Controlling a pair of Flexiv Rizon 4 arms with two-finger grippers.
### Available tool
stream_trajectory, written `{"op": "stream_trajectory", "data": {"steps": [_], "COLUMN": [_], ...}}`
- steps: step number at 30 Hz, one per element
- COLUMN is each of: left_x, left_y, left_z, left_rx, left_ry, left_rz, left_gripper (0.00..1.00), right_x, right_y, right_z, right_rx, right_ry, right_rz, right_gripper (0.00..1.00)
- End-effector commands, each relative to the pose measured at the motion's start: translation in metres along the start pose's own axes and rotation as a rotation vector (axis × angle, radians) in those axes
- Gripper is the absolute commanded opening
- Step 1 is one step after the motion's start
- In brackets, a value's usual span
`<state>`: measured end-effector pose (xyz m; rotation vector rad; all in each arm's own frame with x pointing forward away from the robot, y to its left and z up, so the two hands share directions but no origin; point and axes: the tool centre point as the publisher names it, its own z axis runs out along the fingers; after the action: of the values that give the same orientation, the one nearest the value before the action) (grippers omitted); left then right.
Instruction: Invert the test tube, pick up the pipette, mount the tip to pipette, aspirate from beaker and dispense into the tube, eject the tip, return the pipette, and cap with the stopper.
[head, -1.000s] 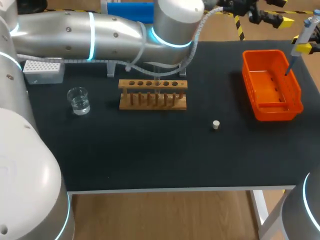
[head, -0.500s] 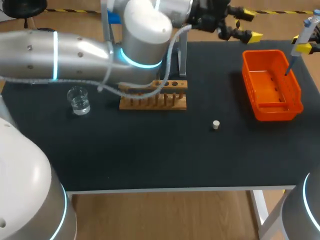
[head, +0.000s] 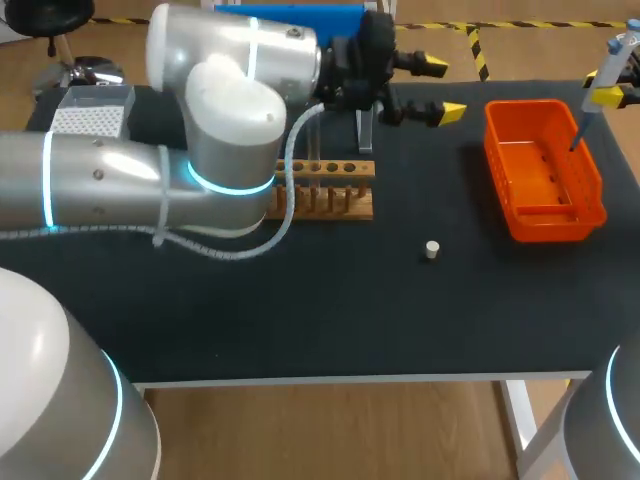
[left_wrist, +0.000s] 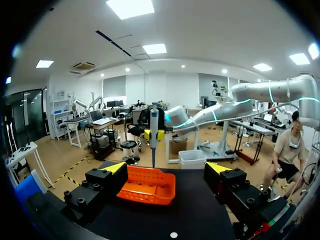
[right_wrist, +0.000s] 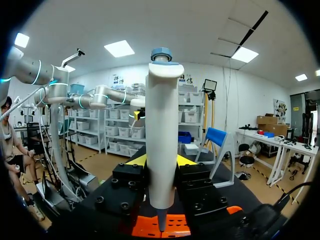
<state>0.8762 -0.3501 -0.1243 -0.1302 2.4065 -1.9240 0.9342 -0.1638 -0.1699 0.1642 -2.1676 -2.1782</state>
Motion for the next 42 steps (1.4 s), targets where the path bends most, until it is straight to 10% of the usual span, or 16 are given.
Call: {"op": "stream_trajectory", "data": {"steps": [1,42], "left_x": [0.008,0.02], "left_y": [0.014,0.05], "left_z": [-0.025,-0.086], "left_rx": [0.146,0.174], "left_ry": [-0.015,-0.087], "left_rz": [0.003,-0.013], "left_gripper": [1.0,1.0], "right_x": [0.0,0.0], "right_y": [0.001,0.001], "right_z": [-0.001,-0.001], "right_rx": [0.003,0.003], "right_ry": [0.002,0.002], "right_rz": [0.0,0.0], "right_gripper": [0.0,0.0]}}
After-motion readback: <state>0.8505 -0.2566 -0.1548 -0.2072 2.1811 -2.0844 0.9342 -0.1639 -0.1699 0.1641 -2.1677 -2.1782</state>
